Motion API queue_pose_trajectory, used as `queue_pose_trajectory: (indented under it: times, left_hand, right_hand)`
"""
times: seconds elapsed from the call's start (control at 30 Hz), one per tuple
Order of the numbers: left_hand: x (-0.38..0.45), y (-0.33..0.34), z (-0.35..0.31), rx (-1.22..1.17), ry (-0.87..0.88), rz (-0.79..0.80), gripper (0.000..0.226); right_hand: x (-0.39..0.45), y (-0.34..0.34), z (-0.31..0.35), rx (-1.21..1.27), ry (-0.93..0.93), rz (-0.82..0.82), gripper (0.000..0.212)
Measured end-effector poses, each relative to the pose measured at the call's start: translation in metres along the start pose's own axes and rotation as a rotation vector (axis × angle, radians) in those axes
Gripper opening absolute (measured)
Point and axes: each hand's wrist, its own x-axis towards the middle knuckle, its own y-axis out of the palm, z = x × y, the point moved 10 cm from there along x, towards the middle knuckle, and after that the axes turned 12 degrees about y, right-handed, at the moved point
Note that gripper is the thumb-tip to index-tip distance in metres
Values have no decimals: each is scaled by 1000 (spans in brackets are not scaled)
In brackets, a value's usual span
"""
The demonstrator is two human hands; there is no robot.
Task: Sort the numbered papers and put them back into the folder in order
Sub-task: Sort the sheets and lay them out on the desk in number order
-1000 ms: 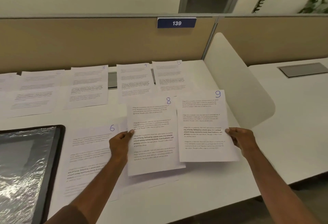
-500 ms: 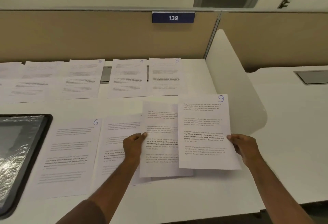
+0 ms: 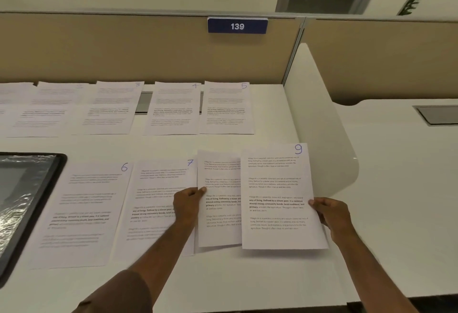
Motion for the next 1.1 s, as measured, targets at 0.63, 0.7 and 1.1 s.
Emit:
queue_pose_trajectory:
  times: [0.63,0.7,1.1]
  left_hand:
    - [15,-11,-26,408,189,78,13]
    - [16,-13,-25,432,202,68,22]
    - [-5,-21,-46,434,412,-127,27]
  right_hand:
    - [18,-21,-6,-296,-174,-289,17]
    - [19,-22,-6,-321,-174,-309,11]
    - [4,-23,-6,-338,-220,-403,19]
